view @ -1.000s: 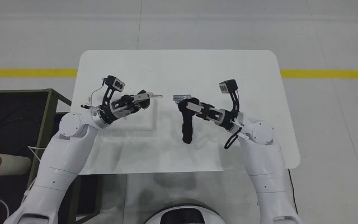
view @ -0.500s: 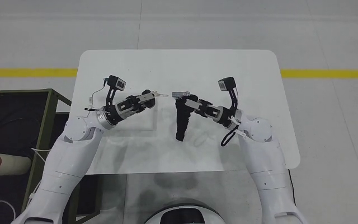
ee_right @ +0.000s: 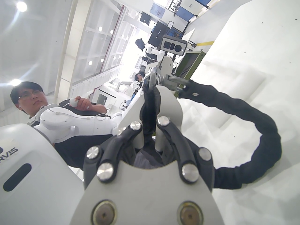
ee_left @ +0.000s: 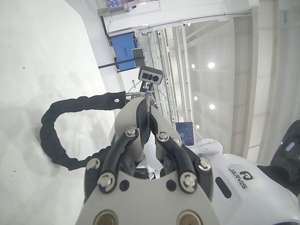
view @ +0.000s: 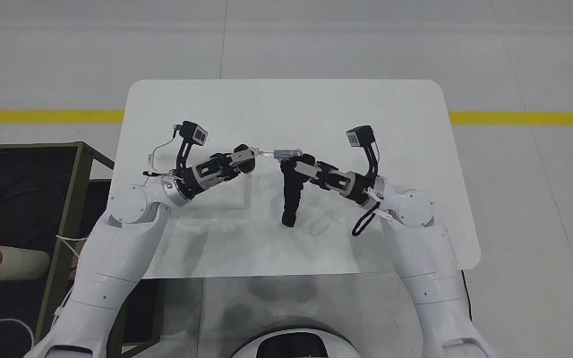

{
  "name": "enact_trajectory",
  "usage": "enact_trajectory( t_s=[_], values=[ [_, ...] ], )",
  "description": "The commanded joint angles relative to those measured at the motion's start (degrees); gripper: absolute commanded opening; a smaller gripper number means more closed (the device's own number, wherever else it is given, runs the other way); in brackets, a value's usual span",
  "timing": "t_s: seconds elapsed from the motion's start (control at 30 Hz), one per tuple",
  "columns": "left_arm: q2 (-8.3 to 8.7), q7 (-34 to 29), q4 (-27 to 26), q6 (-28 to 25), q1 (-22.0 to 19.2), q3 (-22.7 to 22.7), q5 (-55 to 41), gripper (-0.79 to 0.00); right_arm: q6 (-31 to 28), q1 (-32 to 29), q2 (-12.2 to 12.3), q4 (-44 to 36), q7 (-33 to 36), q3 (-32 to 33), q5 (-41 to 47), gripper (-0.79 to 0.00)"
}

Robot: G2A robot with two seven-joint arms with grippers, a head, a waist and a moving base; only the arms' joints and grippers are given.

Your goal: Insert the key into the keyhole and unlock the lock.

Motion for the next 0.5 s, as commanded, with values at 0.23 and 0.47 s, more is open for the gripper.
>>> enact_trajectory(
  t_s=[0.23,0.47],
  values=[
    [-0.88,-1.41,-0.26,-0.44,0.13,-0.38,2.22,-0.785,-0.24,-0.17,0.92,-0.41,-0.92,-0.6,-0.58,-0.785],
    [-1.41,-1.42,-1.32,-1.53,0.66,-0.96,5.35,-0.785,-1.37,-0.78,1.62,-2.49,-3.96,-1.1,-5.82,-0.785]
  ],
)
